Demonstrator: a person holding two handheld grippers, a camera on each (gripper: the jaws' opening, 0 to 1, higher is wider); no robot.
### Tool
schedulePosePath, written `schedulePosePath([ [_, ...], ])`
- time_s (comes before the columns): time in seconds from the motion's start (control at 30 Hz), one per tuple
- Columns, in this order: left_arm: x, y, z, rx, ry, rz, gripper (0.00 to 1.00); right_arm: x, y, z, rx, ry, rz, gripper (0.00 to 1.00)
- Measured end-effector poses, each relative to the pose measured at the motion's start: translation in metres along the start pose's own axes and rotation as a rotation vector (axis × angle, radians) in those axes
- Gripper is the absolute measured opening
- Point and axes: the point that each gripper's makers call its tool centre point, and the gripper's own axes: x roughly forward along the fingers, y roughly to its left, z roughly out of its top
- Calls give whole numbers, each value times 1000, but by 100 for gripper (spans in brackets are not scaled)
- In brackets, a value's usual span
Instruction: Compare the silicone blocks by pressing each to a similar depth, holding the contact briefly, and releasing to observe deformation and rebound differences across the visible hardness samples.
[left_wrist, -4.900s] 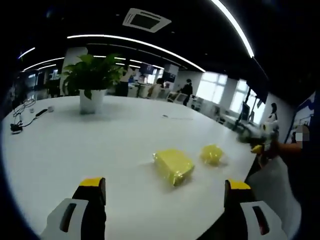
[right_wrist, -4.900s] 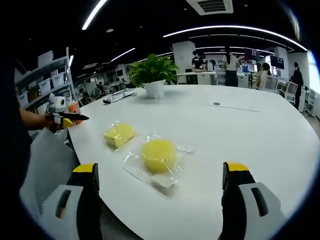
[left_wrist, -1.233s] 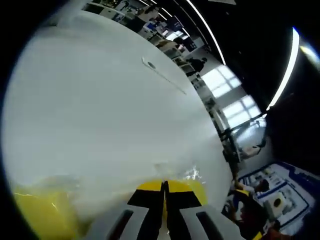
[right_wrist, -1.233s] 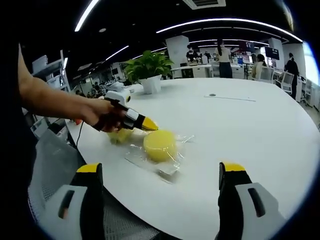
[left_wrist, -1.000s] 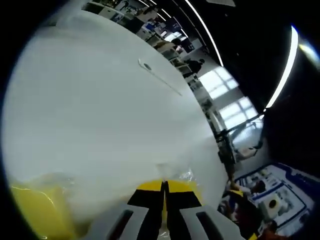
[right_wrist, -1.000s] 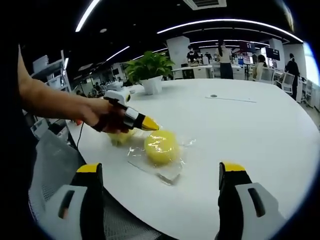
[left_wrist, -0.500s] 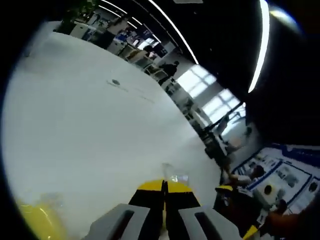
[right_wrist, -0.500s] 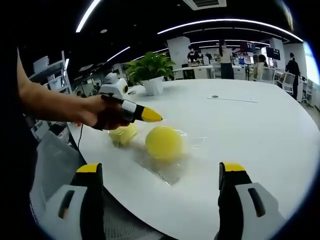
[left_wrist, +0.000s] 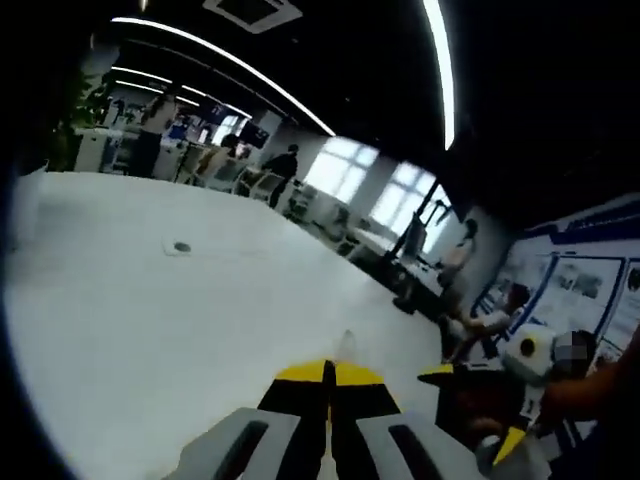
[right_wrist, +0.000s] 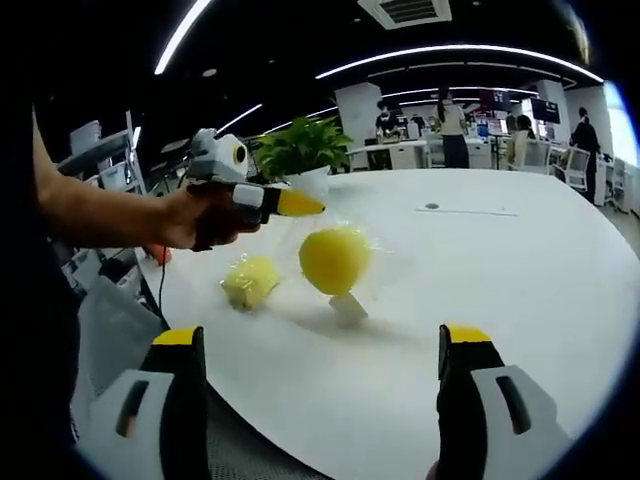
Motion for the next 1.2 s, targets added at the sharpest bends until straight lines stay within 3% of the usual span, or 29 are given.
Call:
schedulePosePath([
  [0.23, -12, -8, 10, 103, -9, -31, 0, 4, 4, 5, -14, 5, 12, 90],
  [0.37, -16, -12, 22, 116, -41, -43, 0, 5, 2, 12, -18, -5, 13, 90],
  [0.73, -30, -29, 52, 285, -66, -50, 0, 7, 8, 23, -29, -21, 28, 91],
  [1.1, -47, -36, 64, 266, -94, -70, 0, 8, 2, 47, -37, -78, 47, 96],
  [1.2, -51, -40, 66, 267, -99, -75, 0, 10, 5, 58, -71, -140, 78, 96],
])
